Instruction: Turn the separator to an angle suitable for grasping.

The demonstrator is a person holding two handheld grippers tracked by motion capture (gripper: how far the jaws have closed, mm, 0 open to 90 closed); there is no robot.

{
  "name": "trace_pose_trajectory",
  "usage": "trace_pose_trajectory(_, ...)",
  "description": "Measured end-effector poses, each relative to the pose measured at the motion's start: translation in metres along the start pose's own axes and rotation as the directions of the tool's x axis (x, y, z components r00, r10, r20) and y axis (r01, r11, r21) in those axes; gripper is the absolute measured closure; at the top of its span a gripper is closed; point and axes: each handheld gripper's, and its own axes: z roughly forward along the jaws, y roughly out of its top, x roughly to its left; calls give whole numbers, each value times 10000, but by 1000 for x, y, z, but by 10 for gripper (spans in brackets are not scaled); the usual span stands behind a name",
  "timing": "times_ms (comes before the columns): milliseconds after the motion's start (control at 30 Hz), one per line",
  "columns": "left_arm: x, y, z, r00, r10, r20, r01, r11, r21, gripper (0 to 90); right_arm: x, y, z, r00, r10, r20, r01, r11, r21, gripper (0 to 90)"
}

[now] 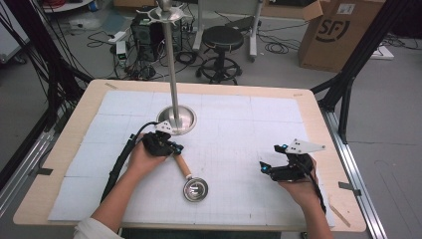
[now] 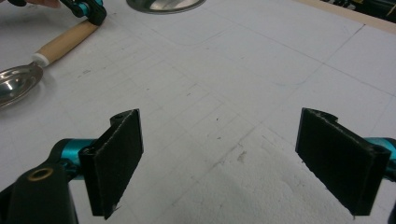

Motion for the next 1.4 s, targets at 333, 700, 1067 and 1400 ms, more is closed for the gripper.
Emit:
trace_pose_trajectory(333, -1, -8, -6, 10000, -37, 66, 37, 10000, -20, 883, -1, 0, -1, 10000, 25, 11, -25, 10000, -50, 137)
trace_pose_trajectory(700, 3, -20, -13, 9997, -233, 27, 233, 9996, 140, 886, 0, -1, 0, 10000, 95, 9, -95, 10000, 7, 137)
trace_pose_trajectory(1067, -3, -30, -25, 9996, -257, 95, 256, 9997, 48, 885, -1, -1, 0, 10000, 61, -38, -61, 10000, -17, 137)
trace_pose_trajectory(1400, -5, -44, -35, 9990, -373, 256, 377, 9992, -164, 885, -2, 0, 3, 10000, 32, -64, -32, 10000, -20, 137)
